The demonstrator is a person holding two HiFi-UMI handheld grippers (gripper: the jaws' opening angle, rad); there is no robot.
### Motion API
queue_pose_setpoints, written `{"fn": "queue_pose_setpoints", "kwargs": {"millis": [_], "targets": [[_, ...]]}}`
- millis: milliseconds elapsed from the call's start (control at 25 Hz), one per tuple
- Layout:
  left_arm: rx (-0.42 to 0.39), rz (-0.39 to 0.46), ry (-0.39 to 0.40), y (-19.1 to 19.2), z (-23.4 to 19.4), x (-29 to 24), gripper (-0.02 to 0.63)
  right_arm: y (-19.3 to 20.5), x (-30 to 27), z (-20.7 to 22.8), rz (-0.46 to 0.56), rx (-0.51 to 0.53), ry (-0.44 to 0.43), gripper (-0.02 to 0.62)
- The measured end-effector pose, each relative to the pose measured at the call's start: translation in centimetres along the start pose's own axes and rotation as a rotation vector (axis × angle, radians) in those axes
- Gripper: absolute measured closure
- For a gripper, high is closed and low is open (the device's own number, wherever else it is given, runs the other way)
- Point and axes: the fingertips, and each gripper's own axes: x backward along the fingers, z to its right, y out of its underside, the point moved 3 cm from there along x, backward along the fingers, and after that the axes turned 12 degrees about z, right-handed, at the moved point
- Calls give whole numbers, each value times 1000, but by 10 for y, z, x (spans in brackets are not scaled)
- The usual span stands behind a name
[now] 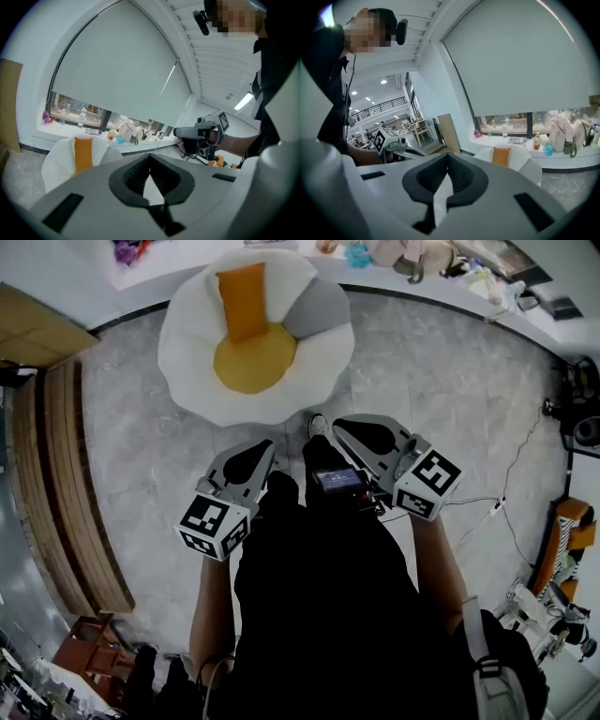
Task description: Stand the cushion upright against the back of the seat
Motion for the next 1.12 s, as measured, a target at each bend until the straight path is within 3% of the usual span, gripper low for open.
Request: {"fn": "queue_pose_setpoints", "kwargs": {"millis": [200,480,800,1120], "targets": [[-98,8,9,-9,14,-3,594,-2,18,2,45,-15,44,578],[-51,42,-14,-19,33,-32,594,-20,48,25,73,10,43,578],[-34,60,6,-5,103,-95,594,-32,122,72,113,15,42,577],[-22,58,-40,-2,149,-145,594,-33,165,114,129,-29,-40,577]]}}
